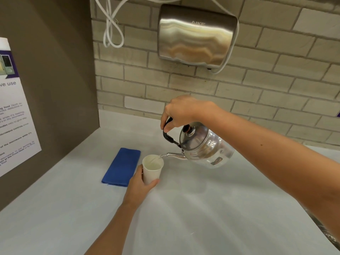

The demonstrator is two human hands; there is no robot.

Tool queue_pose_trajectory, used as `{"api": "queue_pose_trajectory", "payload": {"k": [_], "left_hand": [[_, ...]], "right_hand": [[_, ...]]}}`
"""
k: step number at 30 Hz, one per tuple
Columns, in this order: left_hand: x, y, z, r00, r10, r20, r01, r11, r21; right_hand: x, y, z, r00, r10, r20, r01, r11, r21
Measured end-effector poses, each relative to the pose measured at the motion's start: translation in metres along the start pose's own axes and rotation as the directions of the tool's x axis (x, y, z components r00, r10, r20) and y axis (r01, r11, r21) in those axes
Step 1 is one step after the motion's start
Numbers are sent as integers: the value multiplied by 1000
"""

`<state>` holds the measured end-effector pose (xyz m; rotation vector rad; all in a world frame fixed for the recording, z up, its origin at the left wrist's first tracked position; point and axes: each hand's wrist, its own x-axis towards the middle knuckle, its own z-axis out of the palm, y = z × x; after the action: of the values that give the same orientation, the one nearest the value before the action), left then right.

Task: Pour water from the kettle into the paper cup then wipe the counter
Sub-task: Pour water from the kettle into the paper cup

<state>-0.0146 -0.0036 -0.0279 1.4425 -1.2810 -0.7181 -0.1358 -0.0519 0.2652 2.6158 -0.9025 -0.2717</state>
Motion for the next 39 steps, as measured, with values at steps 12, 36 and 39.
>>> {"api": "queue_pose_trajectory", "payload": {"k": [12,36,39], "left_hand": [[-1,3,-1,1000,10,-5,-9,1000,9],[-2,0,0,1000,-21,19,21,1000,-7],[0,-3,0,999,-29,17,29,1000,0]], "right_hand": [[6,-3,0,999,-25,20,26,999,-22],[-23,76,61,955,266,-131,-115,738,666],[-11,84,82,920,343,-191,-89,656,749]]}}
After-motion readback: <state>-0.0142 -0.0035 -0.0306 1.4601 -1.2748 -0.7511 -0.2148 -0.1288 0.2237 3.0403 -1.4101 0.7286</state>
